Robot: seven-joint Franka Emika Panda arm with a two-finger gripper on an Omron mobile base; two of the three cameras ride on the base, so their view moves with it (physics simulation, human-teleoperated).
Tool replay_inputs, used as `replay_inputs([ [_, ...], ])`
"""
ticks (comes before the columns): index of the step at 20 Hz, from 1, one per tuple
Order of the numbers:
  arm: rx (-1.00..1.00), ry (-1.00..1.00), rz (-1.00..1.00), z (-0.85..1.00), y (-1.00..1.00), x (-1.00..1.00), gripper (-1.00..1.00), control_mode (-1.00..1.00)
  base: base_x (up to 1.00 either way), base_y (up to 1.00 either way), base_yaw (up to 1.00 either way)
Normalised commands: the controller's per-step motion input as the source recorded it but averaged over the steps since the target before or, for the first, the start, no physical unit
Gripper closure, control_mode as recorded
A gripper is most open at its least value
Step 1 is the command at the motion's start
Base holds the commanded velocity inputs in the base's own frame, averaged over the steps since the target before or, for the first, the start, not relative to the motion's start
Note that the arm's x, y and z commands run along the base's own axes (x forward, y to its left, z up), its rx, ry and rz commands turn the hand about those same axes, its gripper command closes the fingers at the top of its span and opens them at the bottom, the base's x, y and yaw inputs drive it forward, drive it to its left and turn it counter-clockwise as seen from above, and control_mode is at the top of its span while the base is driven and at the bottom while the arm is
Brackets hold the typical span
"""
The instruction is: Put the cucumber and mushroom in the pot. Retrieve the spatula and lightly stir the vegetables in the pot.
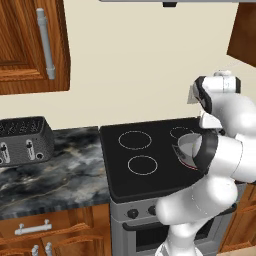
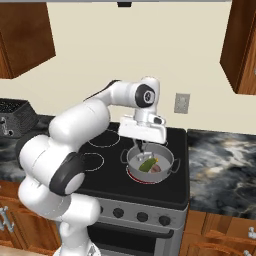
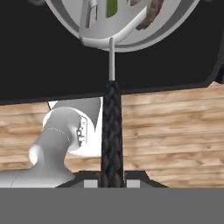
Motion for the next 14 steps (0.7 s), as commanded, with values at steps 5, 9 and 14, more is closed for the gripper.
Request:
replay_inputs([
  [5,0.0,0.0,0.0,-0.46,0.0,0.17,1.0,-1.0,0.0,0.0,0.0],
  [9,0.0,0.0,0.0,-0.33,-0.03,0.08,1.0,-1.0,0.0,0.0,0.0],
  [14,0.0,0.0,0.0,-0.11,-0.07,0.02,1.0,-1.0,0.0,0.0,0.0],
])
